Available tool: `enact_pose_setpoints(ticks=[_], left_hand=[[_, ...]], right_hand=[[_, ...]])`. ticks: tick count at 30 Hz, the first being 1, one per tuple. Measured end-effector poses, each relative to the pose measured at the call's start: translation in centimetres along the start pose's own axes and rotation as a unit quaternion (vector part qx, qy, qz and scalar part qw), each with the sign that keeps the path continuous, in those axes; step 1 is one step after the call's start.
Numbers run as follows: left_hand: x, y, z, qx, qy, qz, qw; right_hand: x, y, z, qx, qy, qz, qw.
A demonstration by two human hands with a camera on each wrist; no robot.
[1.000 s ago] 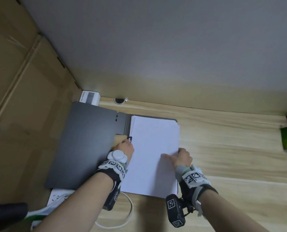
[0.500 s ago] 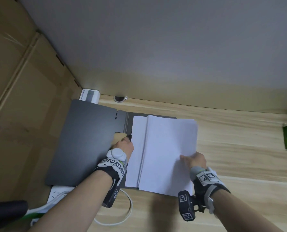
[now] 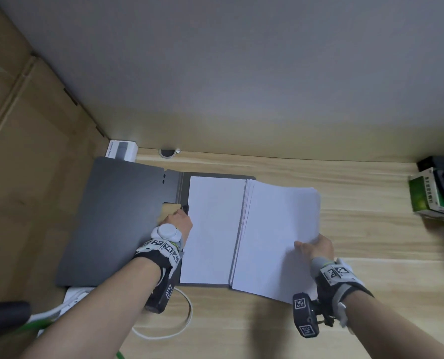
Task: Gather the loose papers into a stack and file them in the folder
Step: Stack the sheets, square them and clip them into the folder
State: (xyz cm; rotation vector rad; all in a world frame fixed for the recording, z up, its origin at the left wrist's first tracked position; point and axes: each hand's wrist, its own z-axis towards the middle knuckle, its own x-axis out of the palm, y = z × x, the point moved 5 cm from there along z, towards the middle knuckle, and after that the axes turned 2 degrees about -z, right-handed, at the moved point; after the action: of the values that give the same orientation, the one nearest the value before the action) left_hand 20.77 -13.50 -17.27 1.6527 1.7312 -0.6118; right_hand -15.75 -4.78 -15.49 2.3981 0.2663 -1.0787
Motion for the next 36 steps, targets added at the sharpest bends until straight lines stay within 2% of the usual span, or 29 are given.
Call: enact_pose_setpoints(ticks=[1,2,5,6,7,8,9,10,11,13,14,15,16,17,20,22,23,25,27,29,33,36], left_hand=[[0.2,0.2,0.7,0.009,-0.063,-0.014,0.998],[0.1,0.1,0.8,0.007,-0.077,-0.019,0.997],[0.3,-0.2,0.7,0.0,-0.046,-0.012,0.999],[-0.6,-0.4,0.1,-0.003,-0.037,0.028,0.999],[-1.3,-0.3,-0.3,0.001,-0.06,0.04,0.997],[-1.0,-0.1,0.2,0.01,-0.055,0.033,0.998],[-0.1,0.0,0.7,0.012,-0.024,0.025,0.999],[0.4,0.0,0.8,0.016,-0.02,0.029,0.999],[-0.1,0.2,0.7,0.019,-0.045,0.024,0.999],[-0.6,1.0,-0.1,0.012,-0.016,0.035,0.999],[0.3,1.2,0.5,0.013,-0.027,0.069,0.997],[0.4,1.2,1.1,0.035,-0.088,0.054,0.994],[0.7,1.1,1.2,0.067,-0.094,0.028,0.993],[0.7,1.0,1.3,0.069,-0.087,-0.001,0.994],[1.0,0.7,1.9,0.066,-0.117,0.035,0.99],[1.2,0.0,1.7,0.071,-0.101,0.078,0.989],[0.8,0.1,1.3,0.039,-0.092,0.091,0.991],[-0.6,0.1,1.1,0.002,-0.119,0.046,0.992],[-0.7,0.2,0.9,0.006,-0.069,-0.009,0.998],[0.2,-0.2,0.9,0.022,-0.025,-0.02,0.999],[0.7,0.3,1.2,-0.015,-0.079,-0.061,0.995],[0.3,0.2,0.5,0.001,-0.125,-0.026,0.992]], right_hand=[[-0.5,-0.3,0.2,0.004,-0.007,-0.005,1.0],[-1.1,-0.8,0.5,0.007,-0.017,-0.01,1.0],[-2.4,-2.1,1.4,0.018,-0.042,-0.02,0.999],[-2.6,-2.6,1.7,0.015,-0.056,-0.025,0.998],[-2.8,-2.8,1.8,0.009,-0.083,-0.04,0.996],[-2.9,-2.8,1.9,-0.006,-0.122,-0.07,0.99],[-3.1,-2.4,1.5,-0.03,-0.158,-0.101,0.982],[-3.0,-1.5,1.0,-0.065,-0.186,-0.12,0.973],[-2.7,-0.2,0.3,-0.103,-0.193,-0.121,0.968],[-0.8,2.9,-1.7,-0.208,-0.16,-0.089,0.961],[0.5,4.4,-2.8,-0.257,-0.131,-0.046,0.957],[1.8,5.7,-4.1,-0.271,-0.093,0.012,0.958],[3.0,6.6,-5.2,-0.258,-0.047,0.064,0.963],[4.2,7.4,-6.1,-0.228,-0.005,0.09,0.969],[6.7,8.7,-7.3,-0.178,0.068,0.044,0.981],[6.8,8.8,-6.9,-0.174,0.061,-0.015,0.983],[6.9,8.8,-6.4,-0.176,0.055,-0.03,0.982],[6.6,8.3,-5.4,-0.169,0.054,-0.036,0.983],[6.5,7.9,-4.5,-0.163,0.059,-0.03,0.984],[6.0,6.9,-3.5,-0.147,0.057,0.011,0.987],[2.7,3.2,-1.3,-0.09,0.008,0.082,0.993],[-0.2,0.6,0.0,-0.079,-0.004,0.101,0.992]])
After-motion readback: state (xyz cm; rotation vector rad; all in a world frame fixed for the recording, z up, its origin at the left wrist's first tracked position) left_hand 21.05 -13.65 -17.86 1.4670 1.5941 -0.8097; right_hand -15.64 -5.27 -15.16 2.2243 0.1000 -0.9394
